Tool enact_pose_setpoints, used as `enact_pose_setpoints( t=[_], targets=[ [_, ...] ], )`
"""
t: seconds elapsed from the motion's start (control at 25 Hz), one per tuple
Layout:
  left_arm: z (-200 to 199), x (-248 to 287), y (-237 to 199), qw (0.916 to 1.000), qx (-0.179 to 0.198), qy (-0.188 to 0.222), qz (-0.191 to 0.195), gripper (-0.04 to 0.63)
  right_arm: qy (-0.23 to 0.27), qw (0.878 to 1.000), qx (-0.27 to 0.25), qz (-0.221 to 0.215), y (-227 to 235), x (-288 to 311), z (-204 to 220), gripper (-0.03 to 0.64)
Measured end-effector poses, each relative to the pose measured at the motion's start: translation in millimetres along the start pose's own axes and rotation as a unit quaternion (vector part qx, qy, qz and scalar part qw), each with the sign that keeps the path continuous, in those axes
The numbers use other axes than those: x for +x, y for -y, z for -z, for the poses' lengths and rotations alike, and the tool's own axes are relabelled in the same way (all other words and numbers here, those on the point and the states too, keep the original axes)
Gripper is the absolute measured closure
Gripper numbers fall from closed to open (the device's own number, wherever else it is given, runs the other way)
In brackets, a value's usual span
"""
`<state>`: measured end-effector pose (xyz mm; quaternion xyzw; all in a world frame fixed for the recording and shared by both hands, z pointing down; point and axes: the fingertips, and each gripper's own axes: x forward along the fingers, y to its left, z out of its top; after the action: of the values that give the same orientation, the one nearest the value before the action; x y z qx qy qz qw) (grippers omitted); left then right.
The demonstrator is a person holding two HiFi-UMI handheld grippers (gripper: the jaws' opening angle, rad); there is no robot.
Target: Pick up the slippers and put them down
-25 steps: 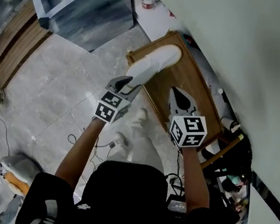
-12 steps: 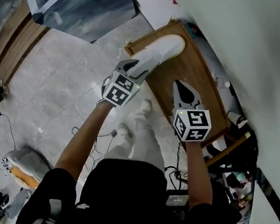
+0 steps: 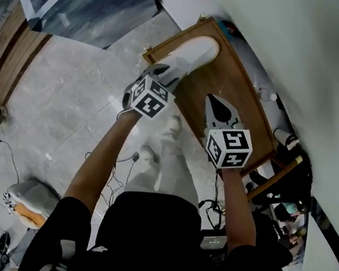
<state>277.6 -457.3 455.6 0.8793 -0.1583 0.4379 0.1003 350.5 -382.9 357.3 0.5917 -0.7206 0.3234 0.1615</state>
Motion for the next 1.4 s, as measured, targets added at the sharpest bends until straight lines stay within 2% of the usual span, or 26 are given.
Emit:
enact_pose_setpoints(
  t=[0.2, 0.56, 0.76, 1.16, 1.4],
  targets=[
    [4.7, 13.5, 4.6, 0.9997, 0.010, -0.023, 0.004, 0.430, -0.005, 1.000, 0.001, 0.000, 3.2, 2.5, 3.5, 0.624],
    [9.3, 20.4, 2.9, 0.9990, 0.021, -0.038, -0.009, 0.503, -0.019, 1.000, -0.010, -0.001, 2.1, 1.7, 13.2, 0.624],
    [6.3, 18.8, 3.0, 0.9990, 0.029, -0.031, -0.013, 0.567, -0.019, 1.000, -0.006, 0.002, 3.3, 1.0, 14.7, 0.624],
    [-7.3, 1.0, 9.8, 0.9994, 0.033, 0.000, -0.013, 0.578, -0.013, 1.000, -0.006, 0.014, 8.4, -10.7, 9.3, 0.624],
    [-10.2, -32.2, 13.4, 0.9995, 0.002, 0.027, -0.017, 0.580, -0.005, 1.000, -0.013, 0.017, -1.3, -25.7, 3.2, 0.624]
  ],
)
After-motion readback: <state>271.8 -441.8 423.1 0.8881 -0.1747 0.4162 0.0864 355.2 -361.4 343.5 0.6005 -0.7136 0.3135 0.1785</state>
